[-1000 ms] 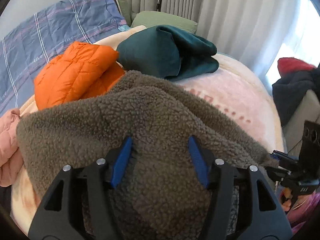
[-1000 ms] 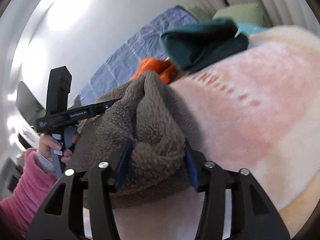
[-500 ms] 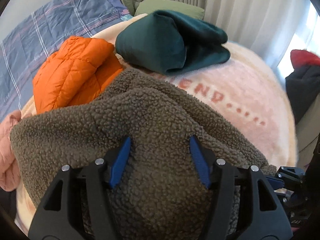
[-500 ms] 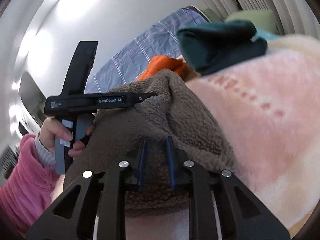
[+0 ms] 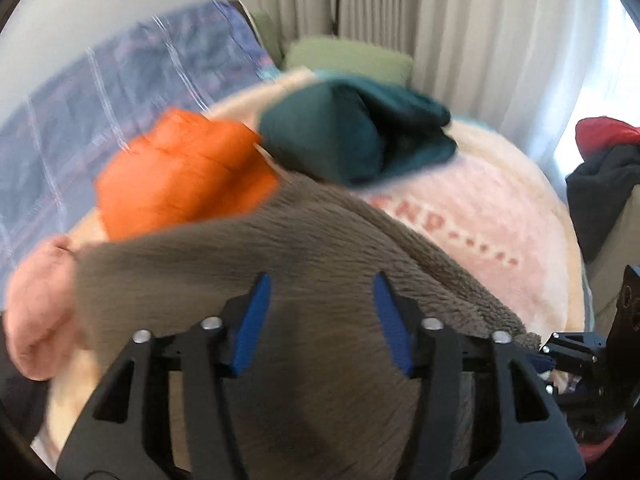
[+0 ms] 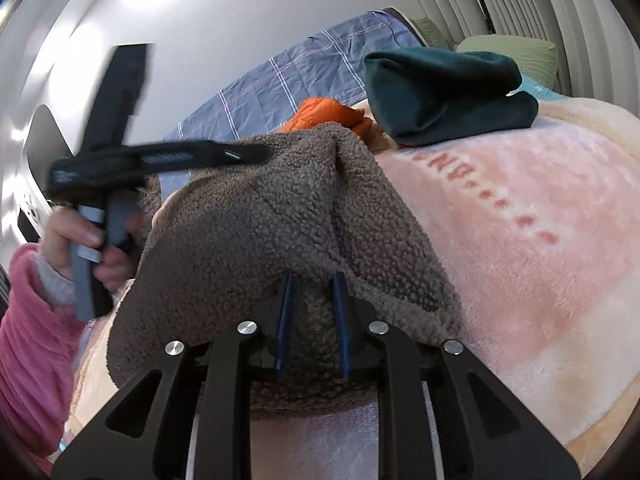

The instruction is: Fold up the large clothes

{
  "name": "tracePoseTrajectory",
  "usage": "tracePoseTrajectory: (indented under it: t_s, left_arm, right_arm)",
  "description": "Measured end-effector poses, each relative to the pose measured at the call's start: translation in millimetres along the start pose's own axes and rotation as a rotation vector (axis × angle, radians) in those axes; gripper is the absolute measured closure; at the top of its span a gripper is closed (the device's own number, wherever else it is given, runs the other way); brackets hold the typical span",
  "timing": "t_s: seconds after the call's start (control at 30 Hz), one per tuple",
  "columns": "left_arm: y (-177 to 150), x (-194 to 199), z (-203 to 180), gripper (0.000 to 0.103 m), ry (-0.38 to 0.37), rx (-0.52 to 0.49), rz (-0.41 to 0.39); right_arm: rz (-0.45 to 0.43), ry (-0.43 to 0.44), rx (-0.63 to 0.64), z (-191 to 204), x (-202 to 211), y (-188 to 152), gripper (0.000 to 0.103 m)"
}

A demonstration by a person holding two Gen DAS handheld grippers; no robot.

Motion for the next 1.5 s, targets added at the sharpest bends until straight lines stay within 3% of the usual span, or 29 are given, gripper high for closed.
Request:
tracePoseTrajectory:
  t_s: [0.07,0.13,0.23,0.27,0.33,0.43,0.57,0.63,0.73,0.83,0.93,1.03,1.2,1.27,1.4,1.5]
  left_arm:
    - [-5,19,24,0.067,0.026,0.043,-0.041]
    - [-15,30,58,0.069,0.078,0.118,-0.053]
    - [-39,10,96,0.067,0.133,0.203,0.019]
    - [-57,-17,107,0.064,0.110,0.228,0.092]
    - [-82,-48,112,0.064,0.070,0.250,0.130]
    - [-91,-49,115,0.064,0.067,0.343,0.068]
    - [-83,-33,115,0.064,0.066,0.331,0.063]
    - [-73,-8,121,0.065,0.041,0.331,0.010]
    - [-61,11,140,0.069,0.107,0.347,-0.042]
    - [-60,-5,157,0.071,0.109,0.395,-0.007]
    - [-87,-65,167,0.064,0.056,0.425,0.130]
    - [-105,-71,168,0.064,0.027,0.525,0.053]
    - [-79,-38,165,0.066,0.096,0.430,0.099]
    - [-58,-14,148,0.074,0.152,0.338,0.077]
    - [-14,10,88,0.069,0.013,0.191,-0.024]
    - [9,-4,35,0.052,-0.098,0.083,-0.017]
  right_arm:
    - [0.007,0.011,-0.009,-2,0,0,0.084]
    - [0.010,0.019,-0.015,-3,3,0,0.084]
    - [0.004,0.010,-0.007,-1,4,-1,0.084]
    - [0.002,0.008,-0.001,0,3,-1,0.084]
    - [0.008,0.029,0.006,3,2,0,0.084]
    - [-0.017,-0.025,0.048,12,0,-3,0.084]
    - [-0.008,-0.027,0.050,11,-1,-1,0.084]
    - [-0.001,-0.025,0.045,9,1,-1,0.084]
    - [0.004,-0.017,0.037,6,1,0,0.084]
    - [0.003,-0.023,0.038,8,1,0,0.084]
    - [-0.002,-0.009,0.041,8,-1,-1,0.084]
    - [-0.011,-0.023,0.040,10,-3,1,0.084]
    - [0.010,-0.004,0.021,6,-2,2,0.084]
    - [0.006,0.000,0.012,4,0,1,0.084]
    - [0.001,0.000,0.017,6,1,1,0.084]
    - [0.002,0.014,0.012,4,2,1,0.084]
Point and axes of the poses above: each gripper's, at about its wrist camera, not at the fingertips, and x roughly against the way its jaws point, z to its left, y to its top, the point moved 1 cm from there along -x, roughly the way its jaws point, and after that the axes turned 11 degrees about -x, right-handed, at the moved point
